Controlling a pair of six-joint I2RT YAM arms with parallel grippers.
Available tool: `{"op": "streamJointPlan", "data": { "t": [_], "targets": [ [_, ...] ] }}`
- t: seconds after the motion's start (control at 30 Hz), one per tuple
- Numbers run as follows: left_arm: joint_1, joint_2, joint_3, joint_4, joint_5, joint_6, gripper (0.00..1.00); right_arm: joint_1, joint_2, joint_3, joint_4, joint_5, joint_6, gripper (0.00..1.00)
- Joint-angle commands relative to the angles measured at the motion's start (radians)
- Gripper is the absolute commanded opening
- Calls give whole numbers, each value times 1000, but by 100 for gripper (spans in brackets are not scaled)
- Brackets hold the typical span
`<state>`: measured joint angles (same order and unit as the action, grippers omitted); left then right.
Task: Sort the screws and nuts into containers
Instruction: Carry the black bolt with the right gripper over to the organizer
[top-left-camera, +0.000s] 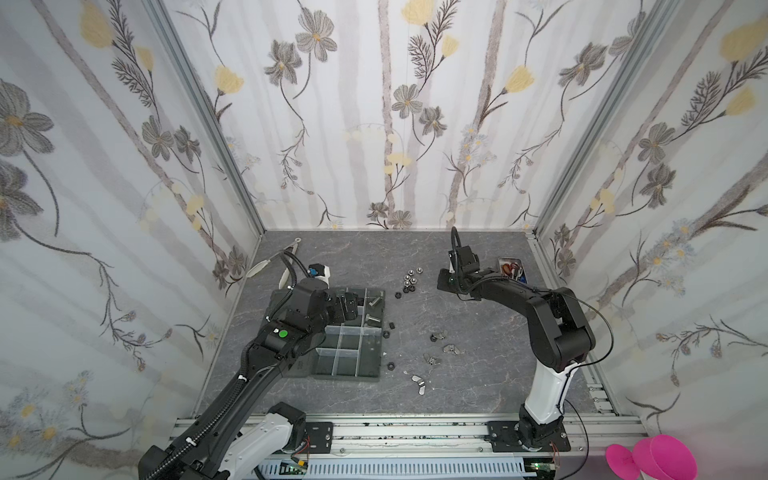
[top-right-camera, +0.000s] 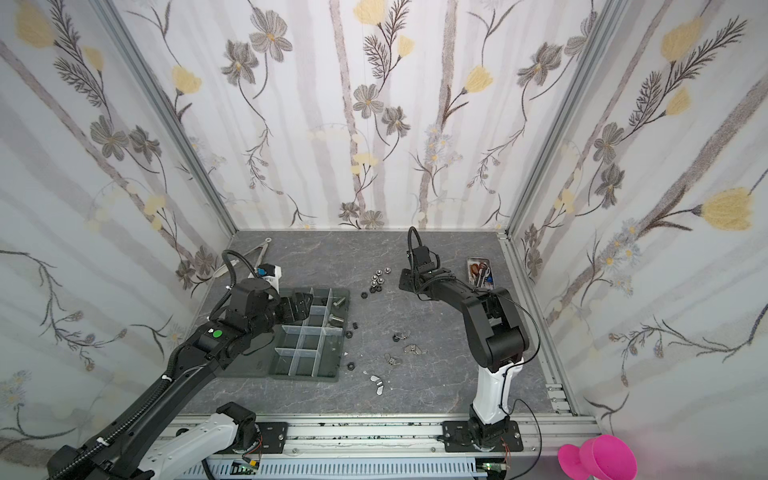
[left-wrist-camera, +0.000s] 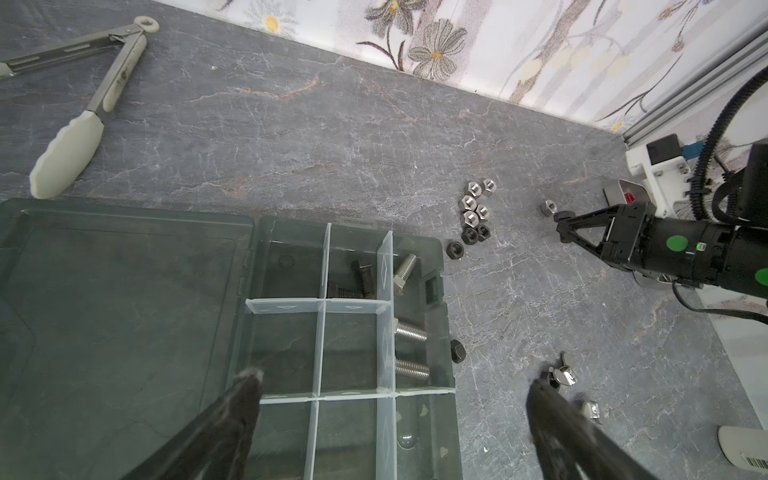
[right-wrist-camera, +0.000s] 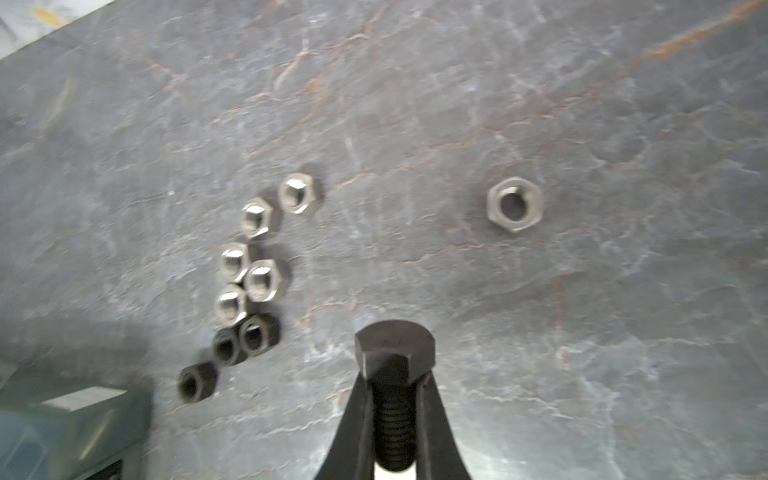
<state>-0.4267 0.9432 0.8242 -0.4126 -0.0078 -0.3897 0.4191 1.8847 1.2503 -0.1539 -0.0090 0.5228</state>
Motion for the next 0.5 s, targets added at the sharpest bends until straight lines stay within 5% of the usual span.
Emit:
{"op": "streamJointPlan", "data": {
  "t": [0.0, 0.47],
  "targets": [
    [5, -10, -6, 34, -33, -6, 100, 40, -9, 28, 50, -70, -5, 3],
    [15, -56, -16, 32, -110, -15, 100, 229, 112, 235, 66, -174, 20, 1]
  ]
}}
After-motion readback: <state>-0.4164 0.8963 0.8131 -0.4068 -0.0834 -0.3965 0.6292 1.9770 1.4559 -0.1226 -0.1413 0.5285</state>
